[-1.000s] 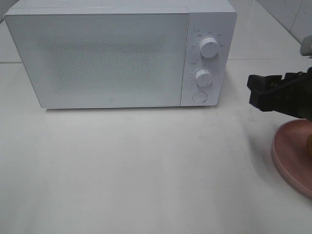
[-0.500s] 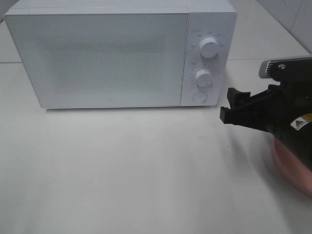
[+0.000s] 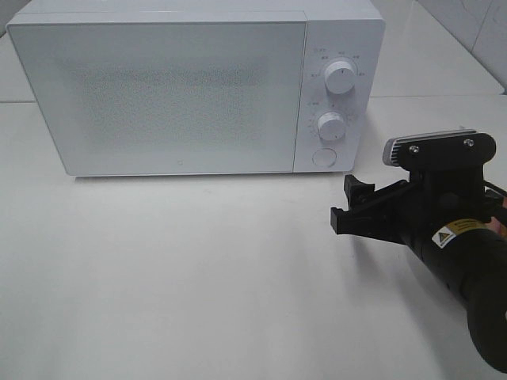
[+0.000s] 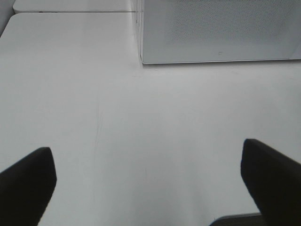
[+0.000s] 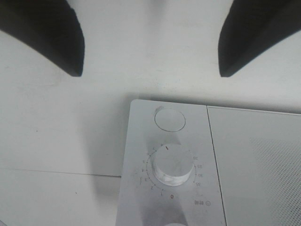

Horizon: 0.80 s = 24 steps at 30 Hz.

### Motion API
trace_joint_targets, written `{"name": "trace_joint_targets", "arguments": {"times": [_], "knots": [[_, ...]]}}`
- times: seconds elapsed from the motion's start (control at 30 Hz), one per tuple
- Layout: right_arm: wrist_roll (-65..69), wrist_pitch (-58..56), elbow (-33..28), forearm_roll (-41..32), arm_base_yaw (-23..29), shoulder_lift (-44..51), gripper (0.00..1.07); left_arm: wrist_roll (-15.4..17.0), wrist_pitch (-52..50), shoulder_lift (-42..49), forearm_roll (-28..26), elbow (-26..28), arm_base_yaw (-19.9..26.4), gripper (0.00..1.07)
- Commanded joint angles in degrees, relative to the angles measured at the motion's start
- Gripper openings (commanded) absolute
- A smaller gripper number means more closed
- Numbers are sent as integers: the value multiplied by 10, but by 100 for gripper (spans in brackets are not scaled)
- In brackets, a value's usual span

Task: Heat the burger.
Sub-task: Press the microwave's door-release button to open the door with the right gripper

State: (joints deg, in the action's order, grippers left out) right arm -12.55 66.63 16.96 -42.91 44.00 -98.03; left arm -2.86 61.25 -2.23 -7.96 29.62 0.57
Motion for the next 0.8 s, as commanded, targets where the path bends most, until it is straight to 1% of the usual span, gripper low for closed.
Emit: {"name": "trace_joint_targets", "arguments": {"times": [0.03, 0.27, 0.3, 0.33, 0.4, 0.43, 0.47, 0.5, 0.53, 0.57, 0.6, 0.63, 0.67, 0.7, 0.77, 0.8], "knots": [[19, 14, 1, 5, 2, -7, 76, 0, -2, -1, -2, -1, 2, 101], [33, 30, 1, 6, 2, -7, 76, 0, -2, -1, -2, -1, 2, 101], [66, 30, 1, 7, 2, -7, 76, 0, -2, -1, -2, -1, 2, 101], [66, 30, 1, 7, 2, -7, 76, 0, -2, -1, -2, -1, 2, 101], [136, 28, 1, 15, 2, -7, 75, 0, -2, -1, -2, -1, 2, 101], [136, 28, 1, 15, 2, -7, 75, 0, -2, -1, -2, -1, 2, 101], [202, 28, 1, 20, 2, -7, 73, 0, -2, -1, -2, -1, 2, 101], [202, 28, 1, 20, 2, -7, 73, 0, -2, -1, -2, -1, 2, 101], [270, 28, 1, 20, 2, -7, 71, 0, -2, -1, -2, -1, 2, 101], [309, 27, 1, 20, 2, -7, 70, 0, -2, -1, -2, -1, 2, 101], [309, 27, 1, 20, 2, -7, 70, 0, -2, -1, -2, -1, 2, 101], [380, 25, 1, 20, 2, -7, 67, 0, -2, -1, -2, -1, 2, 101], [419, 25, 1, 20, 2, -7, 66, 0, -2, -1, -2, -1, 2, 101], [419, 25, 1, 20, 2, -7, 66, 0, -2, -1, -2, -1, 2, 101], [564, 25, 1, 20, 2, -7, 58, 0, -2, -1, -2, -1, 2, 101], [564, 25, 1, 20, 2, -7, 58, 0, -2, -1, -2, -1, 2, 101]]}}
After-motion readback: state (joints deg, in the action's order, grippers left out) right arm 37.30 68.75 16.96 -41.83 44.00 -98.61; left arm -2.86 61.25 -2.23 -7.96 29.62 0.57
